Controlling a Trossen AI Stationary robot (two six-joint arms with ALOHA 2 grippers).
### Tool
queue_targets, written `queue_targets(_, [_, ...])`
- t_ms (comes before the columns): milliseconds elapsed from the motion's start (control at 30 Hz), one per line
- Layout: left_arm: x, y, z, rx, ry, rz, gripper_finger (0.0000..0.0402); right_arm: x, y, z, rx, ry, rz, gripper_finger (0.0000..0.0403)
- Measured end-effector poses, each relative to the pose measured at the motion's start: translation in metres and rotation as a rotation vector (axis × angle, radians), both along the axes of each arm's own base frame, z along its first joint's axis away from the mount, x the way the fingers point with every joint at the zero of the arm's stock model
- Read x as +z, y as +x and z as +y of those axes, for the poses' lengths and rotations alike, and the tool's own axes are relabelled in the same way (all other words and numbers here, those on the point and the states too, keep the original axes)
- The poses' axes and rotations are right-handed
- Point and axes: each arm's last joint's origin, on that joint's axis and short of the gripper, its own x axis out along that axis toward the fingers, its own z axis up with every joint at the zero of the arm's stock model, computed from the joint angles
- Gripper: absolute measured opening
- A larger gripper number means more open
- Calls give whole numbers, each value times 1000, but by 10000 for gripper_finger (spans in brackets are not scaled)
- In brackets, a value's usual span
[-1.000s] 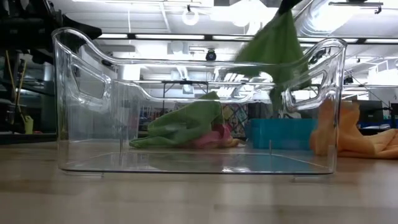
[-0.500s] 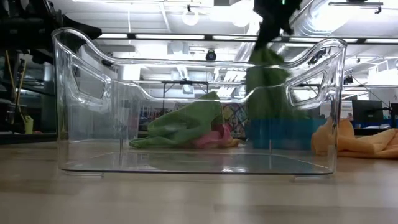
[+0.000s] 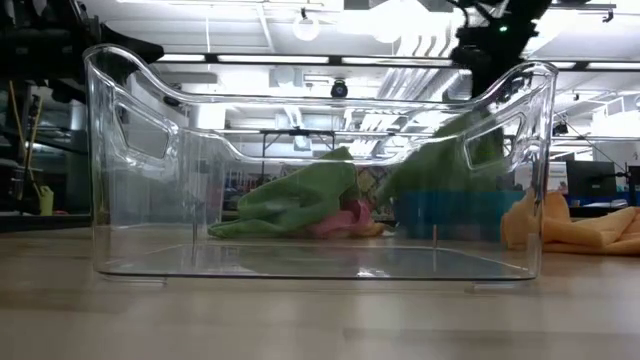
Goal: Sort microfiber towel by color & place in baskets
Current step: Put the middle right green microfiber towel into the blue bin
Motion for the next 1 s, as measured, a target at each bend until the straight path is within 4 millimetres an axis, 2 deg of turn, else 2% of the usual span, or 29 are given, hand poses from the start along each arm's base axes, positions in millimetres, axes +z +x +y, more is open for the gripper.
queue_targets(133, [0, 0, 0, 0, 0, 0, 0, -4, -13, 0, -60, 93, 37, 0])
queue_targets(300, [0, 0, 0, 0, 0, 0, 0, -22, 9, -16, -18, 158, 83, 0])
queue_targets(400, [0, 0, 0, 0, 0, 0, 0, -42, 21, -23, 58, 208, 265, 0])
queue_targets(500, [0, 0, 0, 0, 0, 0, 0, -54, 11, -21, 83, 273, 610, 0])
queue_targets(567, [0, 0, 0, 0, 0, 0, 0, -50, 4, -18, 104, 271, 724, 0])
queue_targets(633, [0, 0, 0, 0, 0, -1, 0, -45, -1, -15, 146, 262, 742, 0])
queue_targets(700, [0, 0, 0, 0, 0, 0, 0, -40, -2, -14, 157, 236, 680, 0])
queue_targets(800, [0, 0, 0, 0, 0, 0, 0, -37, 4, -16, 179, 212, 560, 0])
queue_targets(867, [0, 0, 0, 0, 0, 0, 0, -38, 9, -18, 207, 192, 540, 0])
queue_targets(933, [0, 0, 0, 0, 0, -1, 0, -41, 11, -20, 241, 187, 606, 0])
queue_targets(1000, [0, 0, 0, 0, 0, 0, 0, -43, 4, -19, 228, 176, 760, 0])
